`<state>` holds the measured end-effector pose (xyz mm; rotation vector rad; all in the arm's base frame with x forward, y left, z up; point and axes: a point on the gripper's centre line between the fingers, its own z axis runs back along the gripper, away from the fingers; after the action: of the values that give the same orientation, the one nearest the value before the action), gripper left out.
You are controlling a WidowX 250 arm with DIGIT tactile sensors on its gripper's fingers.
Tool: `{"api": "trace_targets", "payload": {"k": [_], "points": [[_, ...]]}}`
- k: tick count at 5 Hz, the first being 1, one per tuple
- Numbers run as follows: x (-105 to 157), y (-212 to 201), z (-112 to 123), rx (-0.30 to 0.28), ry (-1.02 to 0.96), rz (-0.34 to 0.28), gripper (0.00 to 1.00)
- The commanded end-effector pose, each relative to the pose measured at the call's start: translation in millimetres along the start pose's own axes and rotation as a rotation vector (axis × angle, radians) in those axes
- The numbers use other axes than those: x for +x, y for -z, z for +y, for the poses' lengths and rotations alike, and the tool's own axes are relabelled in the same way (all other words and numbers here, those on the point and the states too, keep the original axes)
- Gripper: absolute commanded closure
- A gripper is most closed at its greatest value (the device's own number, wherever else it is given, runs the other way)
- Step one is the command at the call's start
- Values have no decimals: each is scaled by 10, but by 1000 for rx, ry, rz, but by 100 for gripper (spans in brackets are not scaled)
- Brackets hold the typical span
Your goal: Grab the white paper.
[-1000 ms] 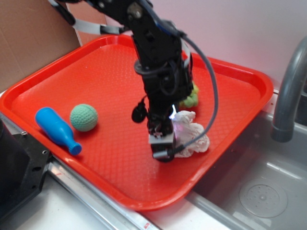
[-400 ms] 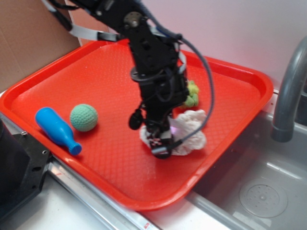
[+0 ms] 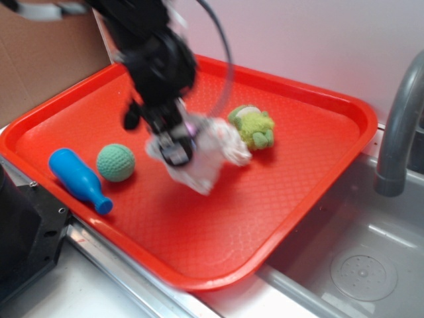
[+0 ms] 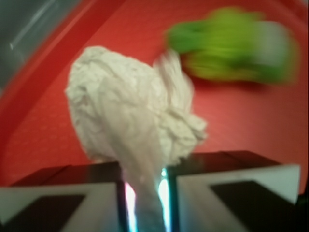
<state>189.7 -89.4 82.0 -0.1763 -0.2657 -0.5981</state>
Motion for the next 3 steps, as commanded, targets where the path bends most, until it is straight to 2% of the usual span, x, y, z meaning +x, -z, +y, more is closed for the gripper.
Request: {"api": "trace_targets", "payload": {"k": [1,2,3], "points": [[-385,-1260,383,130,-491,-40,100],[-548,-1712,588,201,-661,-159,100],[-361,-1986,594,247,-684,-117,100]]}}
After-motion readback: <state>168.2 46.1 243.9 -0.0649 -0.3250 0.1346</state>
